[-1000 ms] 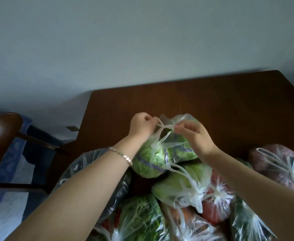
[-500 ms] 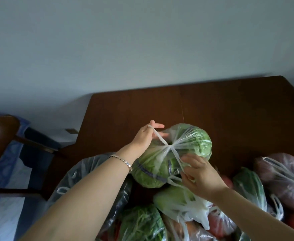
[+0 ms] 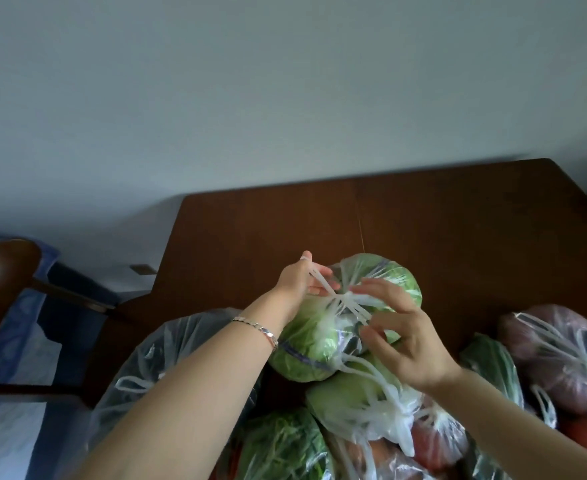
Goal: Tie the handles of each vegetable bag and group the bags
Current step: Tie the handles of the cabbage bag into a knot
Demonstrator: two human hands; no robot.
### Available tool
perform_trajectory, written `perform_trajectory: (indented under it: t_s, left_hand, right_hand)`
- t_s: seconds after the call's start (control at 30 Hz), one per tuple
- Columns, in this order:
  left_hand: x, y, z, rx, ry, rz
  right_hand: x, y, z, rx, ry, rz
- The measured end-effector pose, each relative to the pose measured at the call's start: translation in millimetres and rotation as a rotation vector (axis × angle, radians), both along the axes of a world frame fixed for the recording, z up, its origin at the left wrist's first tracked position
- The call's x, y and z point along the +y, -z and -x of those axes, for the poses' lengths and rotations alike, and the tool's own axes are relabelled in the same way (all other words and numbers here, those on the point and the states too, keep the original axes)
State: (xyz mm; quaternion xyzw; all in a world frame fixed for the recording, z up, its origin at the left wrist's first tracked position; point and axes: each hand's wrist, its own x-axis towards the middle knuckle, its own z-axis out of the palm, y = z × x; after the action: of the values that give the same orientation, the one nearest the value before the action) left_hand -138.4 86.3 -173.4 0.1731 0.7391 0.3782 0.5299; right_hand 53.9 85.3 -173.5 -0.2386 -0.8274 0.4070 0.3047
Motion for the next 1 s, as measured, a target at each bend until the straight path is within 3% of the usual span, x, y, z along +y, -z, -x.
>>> perform_trajectory:
  t_s: [0.1,0.27,0.37,0.53,0.67,0.73,0.8,0.87,0.93,1.0]
  left_hand:
    - [1.7,-0.5,0.1,-0.043,-0.156,0.031]
    - [-7.5,-2.4,5.9,-0.084,-0.19,-0.011]
    - [-1.8,-15.7,-8.9,-0.113,-0.163,-0.023]
    - [-13.6,-32.4,-8.5,-0.155,0.147,-0.142]
    - [-19.3,-37.5,-10.3,0.03,0.502,-0.133]
    - [-21.0,-30.7,-8.3,0.034,0.469,-0.136]
    - [-24.9,-25.8,-5.8,-0.088,0.303,-0.159]
    - [-29.7,-25.2,-4.6,-0.207,0.157,-0.205]
    - [-33.3,-26.3,-6.9,-0.253,0.095,-0.262]
    - [-35.4,-30.3,-12.0,-0.267,0.064,-0.278]
  right_hand:
    - [-4.3,1.5,10.4,-0.017,-0.127,0.056]
    - [-9.0,9.0,6.5,0.056,0.143,0.57]
    - [-3.8,-5.9,11.6,0.208,0.218,0.743]
    - [26.5,-31.9,21.3,0.33,0.287,0.817]
    - [37.7,-20.6,35.6,0.287,0.467,0.899]
    - [38.9,-15.5,39.3,0.283,0.491,0.969]
    - [35.5,-12.6,40.4,0.32,0.464,1.043]
    - [27.7,-7.6,37.7,0.163,0.44,0.947]
    - [19.2,-2.5,36.5,-0.083,0.366,0.698]
    - [15.0,-0.1,40.3,-0.197,0.272,0.504]
